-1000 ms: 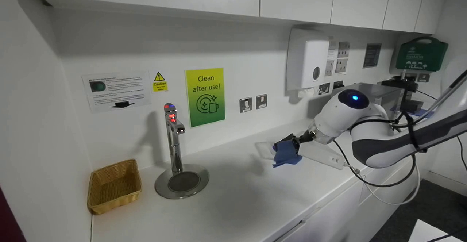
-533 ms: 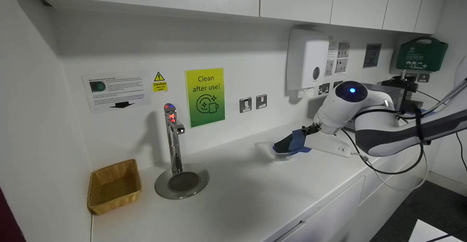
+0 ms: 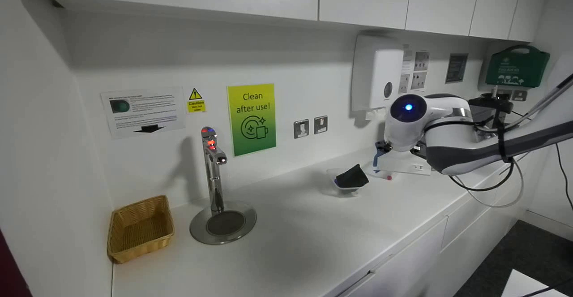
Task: Put the blue towel in the clear bowl on the left then remove the red marker from the bowl on the right.
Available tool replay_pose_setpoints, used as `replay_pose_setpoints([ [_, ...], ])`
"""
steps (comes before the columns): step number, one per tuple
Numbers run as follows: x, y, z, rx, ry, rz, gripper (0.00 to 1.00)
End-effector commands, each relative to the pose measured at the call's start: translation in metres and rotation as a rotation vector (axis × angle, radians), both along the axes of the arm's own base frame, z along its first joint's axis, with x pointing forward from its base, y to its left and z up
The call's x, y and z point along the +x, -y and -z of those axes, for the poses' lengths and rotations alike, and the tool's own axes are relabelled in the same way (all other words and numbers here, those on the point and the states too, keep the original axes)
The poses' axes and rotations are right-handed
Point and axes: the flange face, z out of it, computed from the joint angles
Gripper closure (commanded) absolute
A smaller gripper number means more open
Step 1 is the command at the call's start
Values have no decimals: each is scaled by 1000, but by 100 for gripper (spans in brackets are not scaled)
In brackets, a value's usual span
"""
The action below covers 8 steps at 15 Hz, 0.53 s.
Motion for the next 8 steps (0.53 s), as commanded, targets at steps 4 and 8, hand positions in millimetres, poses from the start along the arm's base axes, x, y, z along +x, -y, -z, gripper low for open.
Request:
replay_pose_setpoints([
  [4,52,-3,-11,-177,4,6,98],
  [8,70,-24,-12,-280,23,-52,98],
])
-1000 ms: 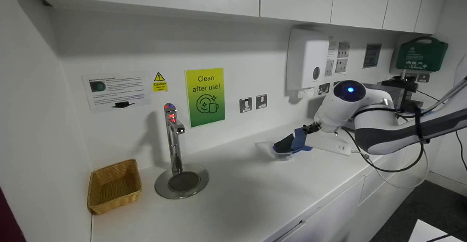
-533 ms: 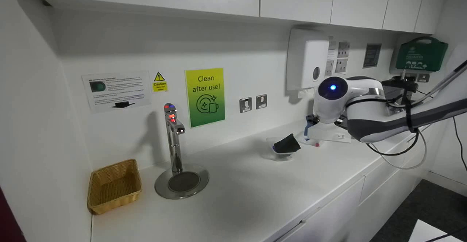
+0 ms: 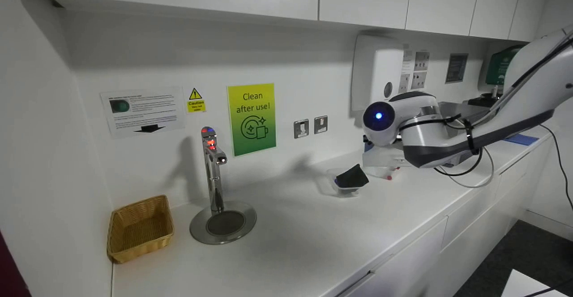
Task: Put the blue towel in the clear bowl on the left then remove the red marker from the bowl on the right.
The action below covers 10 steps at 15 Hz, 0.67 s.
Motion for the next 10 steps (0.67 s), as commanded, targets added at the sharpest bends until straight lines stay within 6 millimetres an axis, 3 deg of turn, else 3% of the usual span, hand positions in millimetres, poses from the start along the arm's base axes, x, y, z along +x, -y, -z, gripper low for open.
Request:
replay_pose_setpoints([
  [1,18,-18,-5,-65,17,-54,98],
  [4,25,-27,10,-16,-6,-105,98],
  [10,33,-19,46,34,-51,-147,98],
])
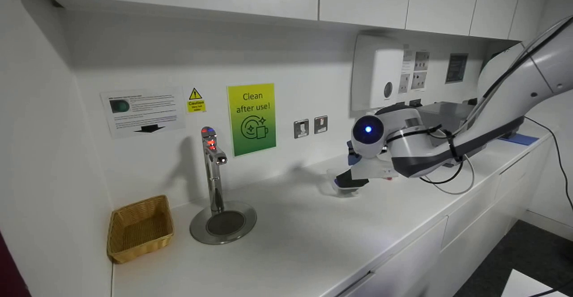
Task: Put the blue towel in the clear bowl on the left then remove the red marker from the bowl on the right.
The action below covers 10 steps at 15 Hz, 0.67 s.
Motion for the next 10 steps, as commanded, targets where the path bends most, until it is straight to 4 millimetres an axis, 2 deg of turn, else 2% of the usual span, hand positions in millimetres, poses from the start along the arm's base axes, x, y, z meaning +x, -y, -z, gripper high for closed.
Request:
replay_pose_setpoints([
  [1,8,9,7,-5,-1,-25,98],
  [5,13,15,12,-43,-5,-26,98],
  [10,23,13,8,-88,52,-34,98],
])
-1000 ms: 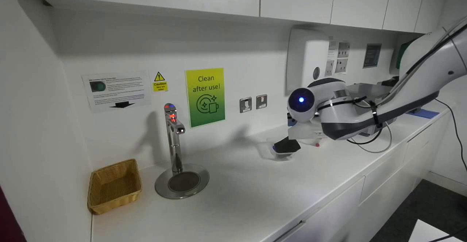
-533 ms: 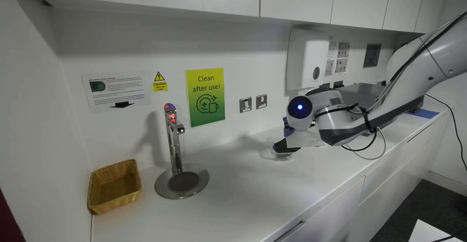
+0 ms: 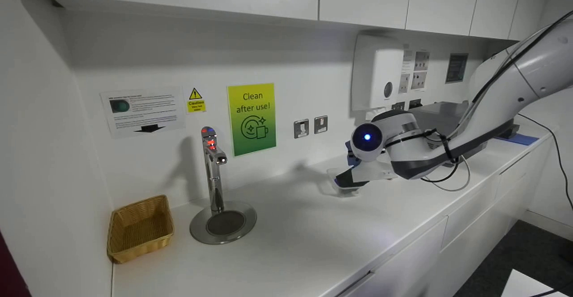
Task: Put the blue towel in the clear bowl on the left then remove the red marker from the bowl on the right.
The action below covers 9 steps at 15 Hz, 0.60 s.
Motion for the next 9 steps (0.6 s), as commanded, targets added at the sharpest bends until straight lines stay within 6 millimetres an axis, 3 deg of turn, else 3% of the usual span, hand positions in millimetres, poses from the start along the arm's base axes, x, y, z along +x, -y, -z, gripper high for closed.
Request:
replay_pose_setpoints([
  [1,14,-2,-7,-22,66,-6,98],
  [9,31,-8,25,45,88,17,98],
])
